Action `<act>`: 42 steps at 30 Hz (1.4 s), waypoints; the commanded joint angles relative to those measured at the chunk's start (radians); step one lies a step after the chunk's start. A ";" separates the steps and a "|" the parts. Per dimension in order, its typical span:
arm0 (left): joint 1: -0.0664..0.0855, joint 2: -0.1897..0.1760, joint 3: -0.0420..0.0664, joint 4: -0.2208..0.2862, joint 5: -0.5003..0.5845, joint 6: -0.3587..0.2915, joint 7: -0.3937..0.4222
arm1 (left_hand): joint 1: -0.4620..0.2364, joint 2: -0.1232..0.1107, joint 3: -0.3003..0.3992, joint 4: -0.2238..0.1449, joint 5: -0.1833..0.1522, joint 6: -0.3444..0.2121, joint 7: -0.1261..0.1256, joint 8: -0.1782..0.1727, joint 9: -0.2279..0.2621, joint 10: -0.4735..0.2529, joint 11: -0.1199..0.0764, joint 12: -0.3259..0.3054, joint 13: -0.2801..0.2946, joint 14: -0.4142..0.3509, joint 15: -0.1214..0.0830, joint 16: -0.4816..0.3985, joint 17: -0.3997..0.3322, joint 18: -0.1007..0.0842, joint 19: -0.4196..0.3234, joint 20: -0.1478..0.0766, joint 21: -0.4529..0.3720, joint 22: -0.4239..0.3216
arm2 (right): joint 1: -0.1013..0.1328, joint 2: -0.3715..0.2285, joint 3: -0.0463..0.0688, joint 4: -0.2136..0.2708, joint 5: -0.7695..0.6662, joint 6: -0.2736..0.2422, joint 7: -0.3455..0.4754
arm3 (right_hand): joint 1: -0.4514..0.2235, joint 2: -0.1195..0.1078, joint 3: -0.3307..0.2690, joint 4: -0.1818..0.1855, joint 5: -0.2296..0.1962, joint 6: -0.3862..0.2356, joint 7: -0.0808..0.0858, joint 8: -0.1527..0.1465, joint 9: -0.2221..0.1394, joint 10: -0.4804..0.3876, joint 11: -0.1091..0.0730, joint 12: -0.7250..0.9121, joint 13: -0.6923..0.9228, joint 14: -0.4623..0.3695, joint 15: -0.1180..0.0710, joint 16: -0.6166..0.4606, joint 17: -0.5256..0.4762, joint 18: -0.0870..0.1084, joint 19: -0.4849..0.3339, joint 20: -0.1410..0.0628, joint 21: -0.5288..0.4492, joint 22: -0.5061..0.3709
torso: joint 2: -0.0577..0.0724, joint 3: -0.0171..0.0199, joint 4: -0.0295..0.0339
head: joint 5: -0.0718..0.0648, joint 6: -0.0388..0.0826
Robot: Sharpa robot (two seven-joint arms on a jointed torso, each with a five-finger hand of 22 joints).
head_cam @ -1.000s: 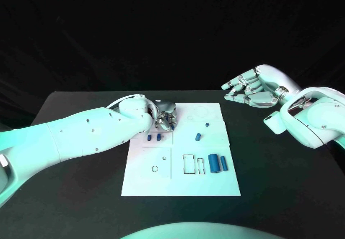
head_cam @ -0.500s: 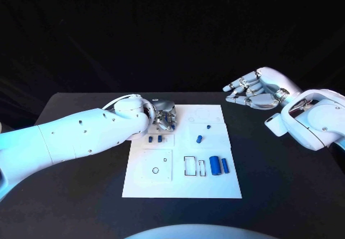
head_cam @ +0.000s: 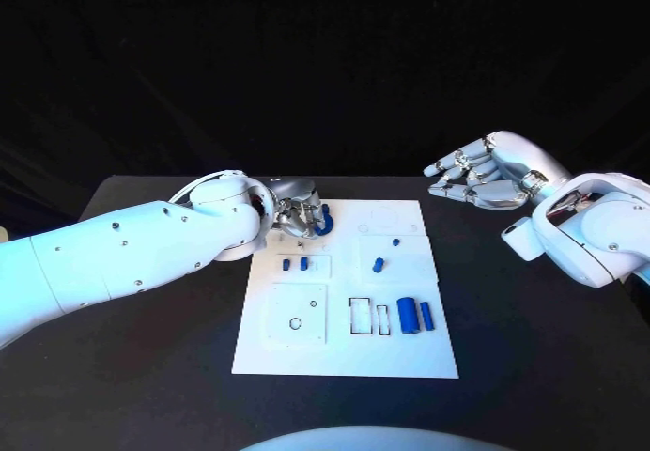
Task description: Assemble the parts on the task board
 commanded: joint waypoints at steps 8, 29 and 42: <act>0.000 -0.057 0.002 0.018 0.052 0.002 -0.013 | -0.013 -0.009 0.006 -0.001 -0.006 0.001 0.008 -0.007 -0.001 0.009 0.002 -0.016 0.000 0.014 -0.002 0.007 0.002 -0.018 0.016 -0.006 0.003 0.002 | -0.002 0.004 0.000 -0.003 -0.003 0.013 0.001 | -0.010 -0.002 -0.001 0.007 -0.007 -0.001 0.005 0.003 0.001 0.009 -0.001 -0.008 -0.004 0.034 -0.001 0.007 0.002 -0.007 0.056 0.002 0.004 0.160 | 0.000 -0.0007 0.0001 | 0.017 -0.006; -0.023 -0.047 -0.004 -0.029 0.039 0.020 -0.012 | -0.019 -0.011 0.007 0.001 -0.008 0.001 0.009 -0.009 -0.001 0.011 0.003 -0.021 0.000 0.013 -0.001 0.007 0.001 -0.018 0.016 -0.005 0.002 0.002 | -0.003 0.007 0.000 -0.002 -0.003 0.014 0.003 | -0.012 -0.002 -0.002 0.008 -0.012 -0.001 0.005 0.003 0.001 0.011 -0.001 -0.011 -0.007 0.033 0.000 0.005 0.000 -0.007 0.055 0.002 0.004 0.159 | 0.002 0.0002 -0.0023 | 0.018 -0.017; -0.030 -0.032 -0.009 -0.038 0.031 0.053 -0.020 | -0.019 -0.011 0.007 0.001 -0.008 0.001 0.008 -0.009 -0.001 0.011 0.003 -0.021 0.000 0.013 -0.001 0.007 0.000 -0.018 0.016 -0.005 0.002 0.002 | -0.003 0.007 0.000 -0.001 -0.003 0.015 0.003 | -0.012 -0.002 -0.002 0.008 -0.012 -0.001 0.005 0.003 0.001 0.011 -0.001 -0.011 -0.007 0.033 0.000 0.005 0.000 -0.007 0.055 0.002 0.004 0.159 | 0.001 0.0004 -0.0020 | 0.016 -0.021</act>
